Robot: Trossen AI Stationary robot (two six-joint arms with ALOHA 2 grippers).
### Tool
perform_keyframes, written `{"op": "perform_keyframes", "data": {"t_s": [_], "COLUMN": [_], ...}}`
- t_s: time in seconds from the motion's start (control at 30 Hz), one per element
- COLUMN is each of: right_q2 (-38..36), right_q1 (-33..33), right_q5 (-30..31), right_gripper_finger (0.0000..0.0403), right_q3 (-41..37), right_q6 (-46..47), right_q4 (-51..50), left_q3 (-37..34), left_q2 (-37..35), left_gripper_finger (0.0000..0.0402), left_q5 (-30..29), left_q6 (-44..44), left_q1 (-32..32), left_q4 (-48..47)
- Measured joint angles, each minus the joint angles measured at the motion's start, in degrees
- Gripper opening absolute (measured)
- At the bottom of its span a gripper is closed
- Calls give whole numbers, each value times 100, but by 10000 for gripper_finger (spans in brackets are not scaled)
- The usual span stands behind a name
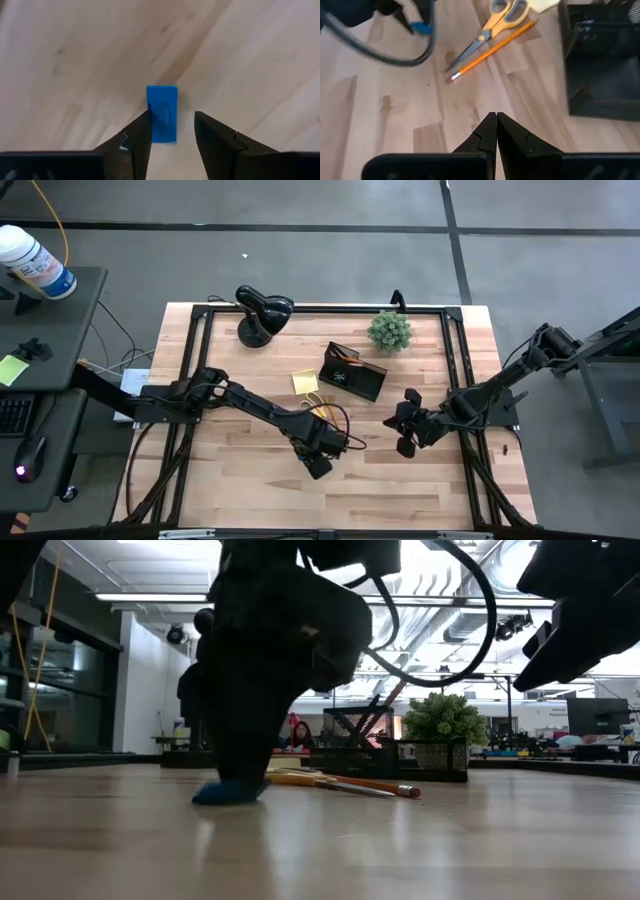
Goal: Pick and place office supplies into organizer
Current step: Put the eraser into the desk organizer
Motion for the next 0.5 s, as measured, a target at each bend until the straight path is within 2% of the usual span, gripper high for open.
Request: {"op": "perform_keyframes", "data": {"t_s": [0.5], "right_q2": [0], "right_q1": [-146], "right_q5": [-1032], "right_gripper_finger": [9], "right_q3": [0], "right_q6": [20], "right_q4": [-85], "left_q3": [-12], "left_q2": [10], "left_gripper_finger": [136], "left_q5": [-699], "left_q6": [-83], "left_q1": [0], "left_q4": [22]}}
